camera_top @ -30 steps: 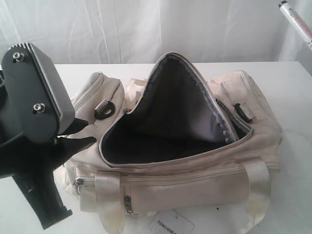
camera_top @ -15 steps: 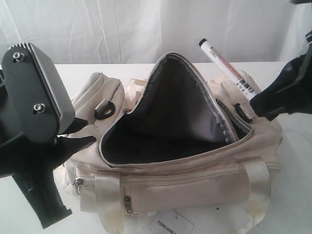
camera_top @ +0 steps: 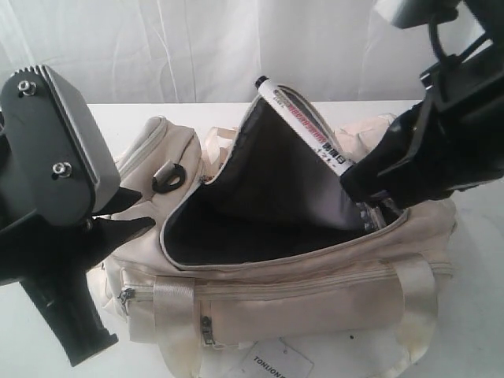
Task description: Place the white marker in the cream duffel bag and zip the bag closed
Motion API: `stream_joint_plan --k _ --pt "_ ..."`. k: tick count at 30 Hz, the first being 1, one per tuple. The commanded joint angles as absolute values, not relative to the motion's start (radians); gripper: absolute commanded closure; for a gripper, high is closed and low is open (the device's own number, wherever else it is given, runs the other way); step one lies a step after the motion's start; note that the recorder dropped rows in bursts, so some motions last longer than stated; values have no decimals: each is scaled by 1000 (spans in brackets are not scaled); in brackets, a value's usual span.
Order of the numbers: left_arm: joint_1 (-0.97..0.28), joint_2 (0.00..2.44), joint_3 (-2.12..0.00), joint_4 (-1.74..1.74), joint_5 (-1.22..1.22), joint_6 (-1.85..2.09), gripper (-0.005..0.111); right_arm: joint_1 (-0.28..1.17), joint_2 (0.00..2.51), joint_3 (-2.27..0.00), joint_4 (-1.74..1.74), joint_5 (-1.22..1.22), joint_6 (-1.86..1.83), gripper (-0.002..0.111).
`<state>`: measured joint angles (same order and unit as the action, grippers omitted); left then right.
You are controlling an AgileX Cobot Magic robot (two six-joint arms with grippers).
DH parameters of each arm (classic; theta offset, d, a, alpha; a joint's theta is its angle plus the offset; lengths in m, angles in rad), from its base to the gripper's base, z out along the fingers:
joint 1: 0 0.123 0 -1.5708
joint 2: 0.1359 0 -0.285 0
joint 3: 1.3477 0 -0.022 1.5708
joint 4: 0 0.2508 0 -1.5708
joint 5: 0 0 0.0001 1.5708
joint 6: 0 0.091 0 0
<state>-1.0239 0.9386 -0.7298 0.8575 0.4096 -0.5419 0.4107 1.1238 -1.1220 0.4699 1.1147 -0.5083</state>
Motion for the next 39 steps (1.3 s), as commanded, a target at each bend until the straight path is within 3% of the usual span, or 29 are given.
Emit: stream_joint_plan --k 1,22,25,28,29,39 --pt "-1029 930 -736 868 416 -568 75 472 1183 -1116 487 1065 -520 108" --pt "-1029 930 -736 870 418 -568 75 523 1520 -1116 332 995 -524 108" --pt "-1029 930 -736 870 418 -568 75 523 1528 -1119 316 974 -526 94" --pt "-1029 930 -736 872 422 -573 75 523 1526 -1139 319 958 -526 62" --pt "-1029 930 -736 872 424 -573 75 523 1524 -1146 319 957 -526 57" --pt "-1029 930 -736 901 474 -614 75 523 1385 -1156 346 705 -610 57"
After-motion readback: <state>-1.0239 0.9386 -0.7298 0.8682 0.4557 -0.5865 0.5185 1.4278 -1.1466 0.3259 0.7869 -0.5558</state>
